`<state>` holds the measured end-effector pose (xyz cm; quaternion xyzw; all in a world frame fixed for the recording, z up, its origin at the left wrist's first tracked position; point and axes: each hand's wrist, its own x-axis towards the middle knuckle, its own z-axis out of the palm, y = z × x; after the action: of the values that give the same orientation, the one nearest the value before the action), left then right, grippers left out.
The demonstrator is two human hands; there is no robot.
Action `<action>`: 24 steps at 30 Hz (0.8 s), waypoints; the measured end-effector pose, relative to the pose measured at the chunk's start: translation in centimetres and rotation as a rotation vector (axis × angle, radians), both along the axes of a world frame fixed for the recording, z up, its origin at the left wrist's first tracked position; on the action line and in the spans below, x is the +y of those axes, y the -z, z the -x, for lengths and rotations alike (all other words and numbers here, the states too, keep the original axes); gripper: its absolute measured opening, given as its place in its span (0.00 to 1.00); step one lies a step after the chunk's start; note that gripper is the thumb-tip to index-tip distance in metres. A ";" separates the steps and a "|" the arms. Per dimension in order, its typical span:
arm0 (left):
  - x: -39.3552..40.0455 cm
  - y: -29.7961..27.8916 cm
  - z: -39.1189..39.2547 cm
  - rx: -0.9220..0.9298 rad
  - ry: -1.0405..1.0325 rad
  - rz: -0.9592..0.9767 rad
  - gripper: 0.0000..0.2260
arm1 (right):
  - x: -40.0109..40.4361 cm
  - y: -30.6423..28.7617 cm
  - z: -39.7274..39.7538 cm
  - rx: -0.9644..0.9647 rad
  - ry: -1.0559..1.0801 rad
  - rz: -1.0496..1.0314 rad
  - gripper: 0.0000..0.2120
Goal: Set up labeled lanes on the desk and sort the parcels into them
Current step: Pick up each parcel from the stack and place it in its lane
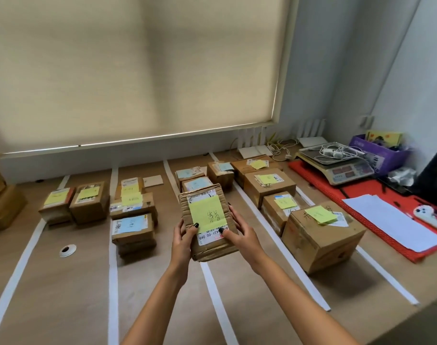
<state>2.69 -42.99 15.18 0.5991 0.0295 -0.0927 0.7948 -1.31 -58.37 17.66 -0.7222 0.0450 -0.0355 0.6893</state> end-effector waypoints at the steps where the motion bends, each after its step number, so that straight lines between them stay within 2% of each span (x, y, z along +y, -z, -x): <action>1: -1.4 0.1 -0.5 -0.006 0.017 0.003 0.21 | -1.4 -0.1 -0.3 -0.004 0.017 0.007 0.31; 8: -13.7 -0.8 -3.5 -0.011 0.061 -0.016 0.23 | -13.6 -0.4 -2.9 -0.014 0.074 -0.011 0.31; 15: -27.0 -1.8 -5.2 0.020 -0.028 -0.003 0.23 | -26.8 -0.9 -6.3 -0.036 0.014 -0.008 0.31; 20: -33.1 -3.3 -6.4 -0.005 -0.079 -0.024 0.22 | -33.3 -1.7 -8.1 -0.062 -0.032 0.023 0.30; 24: -37.2 -3.9 -8.1 -0.028 -0.042 -0.040 0.22 | -37.3 -2.5 -9.0 -0.101 0.000 0.035 0.31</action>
<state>10.81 -80.19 19.11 0.6153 0.0328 -0.0671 0.7847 7.72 -95.67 20.20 -0.7316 0.0096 -0.0728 0.6778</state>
